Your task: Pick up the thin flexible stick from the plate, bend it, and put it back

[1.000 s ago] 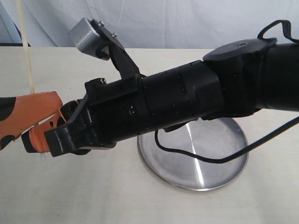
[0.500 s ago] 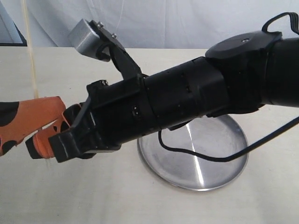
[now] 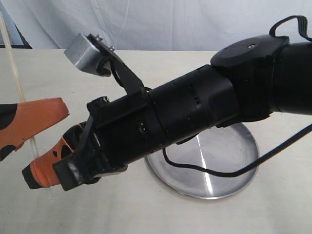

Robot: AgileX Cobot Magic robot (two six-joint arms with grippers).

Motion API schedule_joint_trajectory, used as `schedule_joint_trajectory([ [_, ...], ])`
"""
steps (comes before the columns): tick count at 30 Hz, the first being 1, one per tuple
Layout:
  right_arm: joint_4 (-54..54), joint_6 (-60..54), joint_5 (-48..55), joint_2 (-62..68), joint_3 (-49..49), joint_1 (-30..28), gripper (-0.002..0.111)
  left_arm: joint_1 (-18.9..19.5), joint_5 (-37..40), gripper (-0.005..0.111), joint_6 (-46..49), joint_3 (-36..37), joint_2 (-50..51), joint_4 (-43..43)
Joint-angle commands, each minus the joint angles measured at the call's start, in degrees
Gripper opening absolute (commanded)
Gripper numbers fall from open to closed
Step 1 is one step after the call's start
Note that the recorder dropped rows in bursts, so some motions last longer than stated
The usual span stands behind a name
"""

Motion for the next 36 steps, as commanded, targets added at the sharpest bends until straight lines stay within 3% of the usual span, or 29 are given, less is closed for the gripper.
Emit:
schedule_joint_trajectory([
  [1,4.2,-0.9,5.6,-0.7,-0.3,0.1,0.0,-0.1,-2.1,0.0,1.7,0.2,0.1,3.7],
  [13,5.3,-1.0,8.3,-0.7,-0.3,0.1,0.0,-0.1,-5.4,0.0,2.6,0.2,0.1,9.0],
  [19,0.1,-1.0,2.9,-0.7,-0.3,0.1,0.0,-0.1,-4.2,0.0,1.6,0.2,0.1,-0.4],
  [23,-5.1,0.0,1.0,-0.7,-0.3,0.1,0.0,-0.1,-3.6,0.001,2.0,-0.2,0.1,-1.0],
  [26,-6.0,0.5,1.0,-0.7,-0.3,0.1,0.0,-0.1,-3.5,0.01,2.0,-0.4,0.1,-1.0],
  [32,-9.0,0.5,-0.1,-0.7,-0.3,0.1,0.0,-0.1,-3.7,0.045,2.0,-0.4,0.1,-1.0],
  [36,-10.9,0.6,0.2,-0.7,-0.3,0.1,0.0,-0.1,-5.6,0.047,1.6,-0.4,0.1,-1.0],
])
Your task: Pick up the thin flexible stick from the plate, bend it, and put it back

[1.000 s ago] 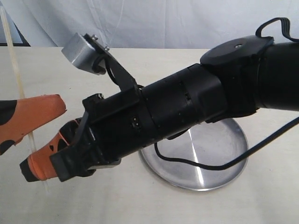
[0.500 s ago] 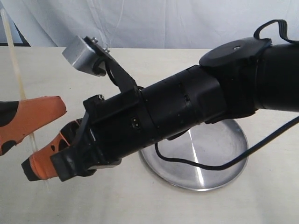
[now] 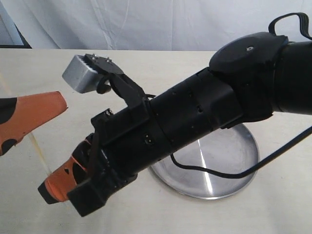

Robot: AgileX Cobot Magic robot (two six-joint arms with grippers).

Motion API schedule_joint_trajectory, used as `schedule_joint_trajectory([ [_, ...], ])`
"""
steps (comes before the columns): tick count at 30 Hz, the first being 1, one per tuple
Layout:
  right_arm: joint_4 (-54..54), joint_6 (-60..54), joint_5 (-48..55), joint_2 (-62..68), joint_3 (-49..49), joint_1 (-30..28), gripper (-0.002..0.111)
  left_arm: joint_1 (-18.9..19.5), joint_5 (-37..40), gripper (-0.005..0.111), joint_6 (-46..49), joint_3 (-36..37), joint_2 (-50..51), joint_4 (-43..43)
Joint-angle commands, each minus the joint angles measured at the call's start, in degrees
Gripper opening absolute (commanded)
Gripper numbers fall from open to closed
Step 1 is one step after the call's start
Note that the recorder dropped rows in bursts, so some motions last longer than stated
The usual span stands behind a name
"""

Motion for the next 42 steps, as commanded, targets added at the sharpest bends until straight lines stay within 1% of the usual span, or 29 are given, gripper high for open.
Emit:
schedule_joint_trajectory([
  [1,-2.8,0.0,1.1,-0.6,-0.3,0.1,0.0,-0.1,-2.2,0.047,-0.1,-0.3,0.1,-1.0],
  [4,-5.5,0.5,2.3,-0.6,-0.3,0.1,0.0,-0.1,-4.3,0.047,0.0,-1.1,0.1,-1.0],
  [5,-6.3,0.9,2.8,-0.6,-0.3,0.1,0.0,-0.1,-4.7,0.045,0.1,-1.6,0.1,-1.0],
  [6,-6.9,1.3,3.1,-0.6,-0.3,0.1,0.0,-0.1,-5.4,0.041,0.8,-2.1,0.1,-1.0],
  [8,-7.4,1.4,4.3,-0.6,-0.3,0.1,0.0,-0.1,-5.8,0.027,2.4,-3.0,0.1,-1.0],
  [10,-7.3,1.4,5.4,-0.6,-0.3,0.1,0.0,-0.1,-5.8,0.007,3.7,-3.5,0.1,-1.0],
  [11,-6.7,1.4,6.2,-0.6,-0.3,0.1,0.0,-0.1,-6.1,0.0,3.6,-3.6,0.1,-1.0],
  [13,-5.6,0.9,8.1,-0.7,-0.3,0.1,0.0,-0.1,-7.8,0.0,3.8,-3.6,0.1,-0.5],
  [14,-4.4,-0.5,9.8,-0.9,-0.3,0.1,0.0,-0.1,-9.0,0.0,3.8,-3.6,0.1,2.1],
  [16,-2.6,-1.7,11.0,-1.2,-0.3,0.1,0.0,-0.1,-9.9,0.0,3.7,-3.6,0.1,4.6],
  [19,-2.3,-2.2,10.7,-1.3,-0.3,0.1,0.0,-0.1,-10.0,0.0,3.7,-3.6,0.1,4.8],
  [20,-2.8,-2.2,10.2,-1.3,-0.3,0.1,0.0,-0.1,-9.9,0.0,3.6,-3.6,0.1,4.7],
  [22,-5.6,-2.0,6.2,-1.3,-0.3,0.1,0.0,-0.1,-9.0,0.0,3.2,-3.6,0.1,-0.9],
  [25,-10.8,0.6,0.0,-1.3,-0.3,0.1,0.0,-0.1,-5.9,0.0,2.6,-4.6,0.1,-1.0],
  [26,-11.9,0.6,-1.8,-1.2,-0.3,0.1,0.0,-0.1,-4.8,0.0,0.6,-5.3,0.1,-1.0],
  [31,-12.1,0.6,-6.3,0.7,-0.3,0.1,0.0,-0.1,-2.3,0.0,-1.6,-6.0,0.1,-1.0],
  [33,-12.1,0.6,-6.5,1.1,-0.3,0.1,0.0,-0.1,-2.2,0.0,-1.5,-6.0,0.1,-1.0],
  [34,-12.1,0.6,-6.1,1.1,-0.3,0.1,0.0,-0.1,-3.4,0.0,-1.3,-6.0,0.1,-1.0],
  [36,-11.8,2.8,-6.1,0.9,-0.3,0.1,0.0,-0.1,-6.4,0.001,-1.3,-6.0,0.1,3.1],
  [38,-11.8,4.8,-6.6,0.7,-0.3,0.1,0.0,-0.1,-7.1,0.008,-1.3,-6.0,0.1,6.3],
  [39,-11.9,5.3,-6.8,0.7,-0.3,0.1,0.0,-0.1,-7.2,0.013,-1.3,-6.0,0.1,7.6],
  [41,-12.0,5.7,-6.8,0.4,-0.3,0.1,0.0,-0.1,-7.2,0.027,-1.3,-6.0,0.1,9.1],
  [42,-12.1,5.7,-6.8,0.4,-0.3,0.1,0.0,-0.1,-7.3,0.036,-1.3,-6.0,0.1,9.1],
])
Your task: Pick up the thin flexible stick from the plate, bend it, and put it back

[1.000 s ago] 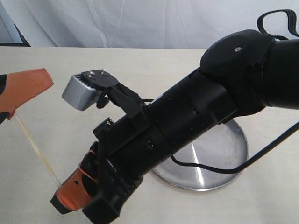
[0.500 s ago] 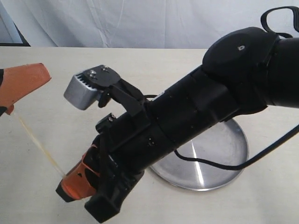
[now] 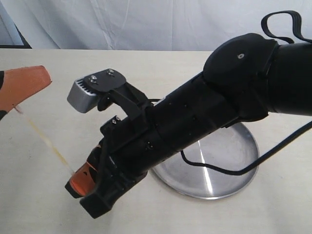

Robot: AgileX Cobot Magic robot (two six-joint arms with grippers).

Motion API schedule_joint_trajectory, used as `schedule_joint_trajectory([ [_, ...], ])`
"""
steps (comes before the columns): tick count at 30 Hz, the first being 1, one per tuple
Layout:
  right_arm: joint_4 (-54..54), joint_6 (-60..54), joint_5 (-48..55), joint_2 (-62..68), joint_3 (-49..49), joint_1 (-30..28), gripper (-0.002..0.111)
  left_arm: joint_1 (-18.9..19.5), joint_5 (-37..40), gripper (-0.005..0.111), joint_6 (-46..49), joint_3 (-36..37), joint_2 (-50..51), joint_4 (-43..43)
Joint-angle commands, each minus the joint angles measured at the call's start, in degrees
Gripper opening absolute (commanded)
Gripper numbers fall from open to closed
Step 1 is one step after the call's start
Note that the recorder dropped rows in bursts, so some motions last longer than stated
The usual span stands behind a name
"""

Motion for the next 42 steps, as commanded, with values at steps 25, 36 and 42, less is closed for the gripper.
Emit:
schedule_joint_trajectory([
  [25,-7.1,12.7,-7.4,-4.1,0.2,-0.1,0.0,-0.1,-1.7,0.061,-5.2,-0.5,-0.1,8.3],
  [36,-3.4,11.0,-6.0,-6.0,0.2,-0.1,0.0,-0.1,2.7,0.057,-8.2,-0.5,1.3,4.1],
  [42,4.0,4.6,0.5,-6.0,0.2,-0.1,-0.001,-0.8,3.6,0.02,-5.5,-0.5,2.6,5.6],
])
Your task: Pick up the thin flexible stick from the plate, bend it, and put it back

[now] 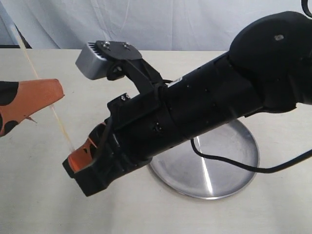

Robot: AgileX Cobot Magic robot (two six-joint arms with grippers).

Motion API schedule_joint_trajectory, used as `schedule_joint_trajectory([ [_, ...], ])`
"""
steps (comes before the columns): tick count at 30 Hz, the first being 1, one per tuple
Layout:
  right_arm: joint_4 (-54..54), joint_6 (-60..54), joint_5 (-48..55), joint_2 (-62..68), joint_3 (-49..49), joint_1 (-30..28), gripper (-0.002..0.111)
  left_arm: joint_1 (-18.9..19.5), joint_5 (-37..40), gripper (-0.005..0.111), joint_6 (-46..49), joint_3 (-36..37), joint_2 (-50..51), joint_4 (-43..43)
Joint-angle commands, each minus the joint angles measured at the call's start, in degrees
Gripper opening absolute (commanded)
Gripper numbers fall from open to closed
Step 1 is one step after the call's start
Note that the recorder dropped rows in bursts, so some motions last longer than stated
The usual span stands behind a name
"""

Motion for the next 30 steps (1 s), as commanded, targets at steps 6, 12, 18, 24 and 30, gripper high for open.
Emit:
schedule_joint_trajectory([
  [6,6.8,-5.2,7.7,-0.6,0.2,-0.1,-0.001,-0.6,0.6,0.0,4.2,-0.3,0.7,10.0],
  [12,6.0,-5.2,7.1,-1.0,0.2,-0.1,-0.001,-0.6,0.5,0.0,4.2,-0.3,0.7,7.1],
  [18,3.2,-5.1,3.4,-0.4,0.2,-0.1,-0.001,-0.6,1.6,0.0,4.6,-0.3,0.7,-2.5],
  [24,2.8,-5.1,-0.7,-0.3,0.2,-0.1,0.018,-0.6,3.5,0.0,6.4,-0.3,0.7,-4.2],
  [30,4.3,-5.1,-7.2,-0.3,0.2,-0.1,0.086,-0.6,4.7,0.0,6.4,-0.3,0.7,-4.1],
])
